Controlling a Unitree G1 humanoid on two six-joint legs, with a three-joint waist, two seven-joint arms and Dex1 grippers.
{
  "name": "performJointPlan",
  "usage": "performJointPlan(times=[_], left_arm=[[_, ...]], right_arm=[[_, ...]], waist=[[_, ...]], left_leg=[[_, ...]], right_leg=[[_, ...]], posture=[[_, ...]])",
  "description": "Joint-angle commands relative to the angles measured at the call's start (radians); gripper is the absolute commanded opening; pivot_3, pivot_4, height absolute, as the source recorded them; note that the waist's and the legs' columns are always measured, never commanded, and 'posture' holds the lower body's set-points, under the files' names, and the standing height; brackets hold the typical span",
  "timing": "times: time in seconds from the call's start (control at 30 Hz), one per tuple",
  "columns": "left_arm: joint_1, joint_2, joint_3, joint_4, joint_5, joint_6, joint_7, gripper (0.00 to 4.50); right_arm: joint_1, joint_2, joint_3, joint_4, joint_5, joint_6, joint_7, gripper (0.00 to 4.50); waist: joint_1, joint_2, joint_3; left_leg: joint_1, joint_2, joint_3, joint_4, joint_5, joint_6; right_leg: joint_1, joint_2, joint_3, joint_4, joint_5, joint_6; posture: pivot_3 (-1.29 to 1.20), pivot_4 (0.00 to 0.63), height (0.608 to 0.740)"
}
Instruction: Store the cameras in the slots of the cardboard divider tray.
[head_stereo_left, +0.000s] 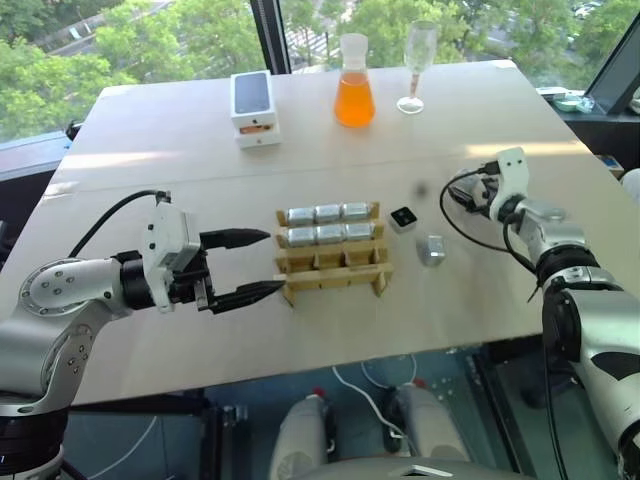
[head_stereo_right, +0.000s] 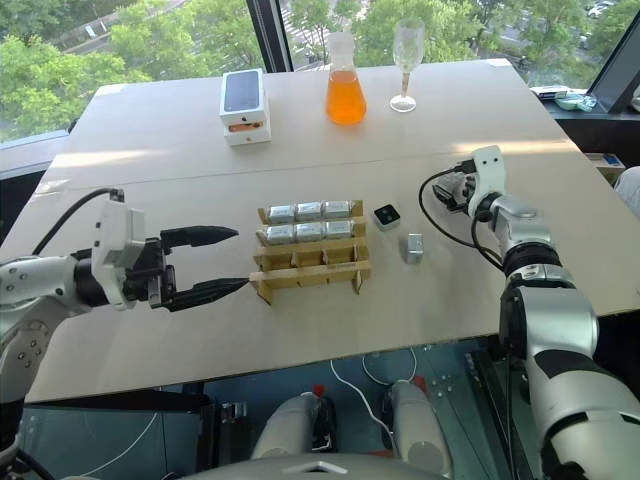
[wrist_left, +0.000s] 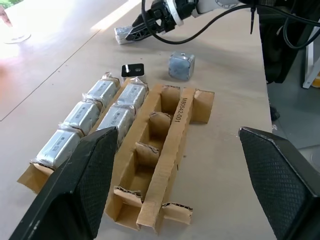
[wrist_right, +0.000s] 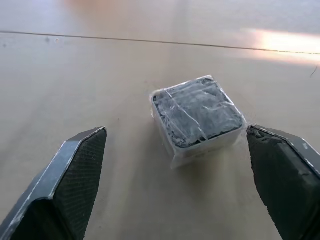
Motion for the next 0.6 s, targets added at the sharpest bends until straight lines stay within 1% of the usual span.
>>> performJointPlan(times=[0.03, 0.3, 0.6], left_arm=[[-0.02, 0.012, 0.015, -0.021, -0.005, -0.006, 0.001, 3.98], [-0.019, 0.015, 0.022, -0.038, -0.009, 0.005, 0.005, 3.98], [0.019, 0.012, 0.058, -0.074, -0.015, 0.022, 0.028, 3.98]], right_arm=[[-0.049, -0.003, 0.001, 0.015, -0.02, -0.057, -0.005, 4.42], [-0.089, 0.019, 0.001, 0.071, -0.054, -0.093, -0.02, 4.42], [-0.111, 0.033, -0.009, 0.095, -0.079, -0.097, -0.073, 4.42]], waist=[[-0.001, 0.0, 0.0], [-0.003, 0.0, 0.0], [-0.004, 0.0, 0.0]], left_leg=[[0.0, 0.0, 0.0, 0.0, 0.0, 0.0], [0.001, 0.0, 0.0, 0.0, 0.0, 0.0], [0.001, 0.0, 0.001, 0.0, 0.0, 0.0]], right_leg=[[0.0, 0.0, 0.0, 0.0, 0.0, 0.0], [0.0, 0.0, 0.001, 0.0, 0.0, 0.0], [0.0, 0.0, 0.001, 0.0, 0.0, 0.0]], posture=[[0.0, 0.15, 0.74], [0.0, 0.15, 0.74], [0.0, 0.15, 0.74]])
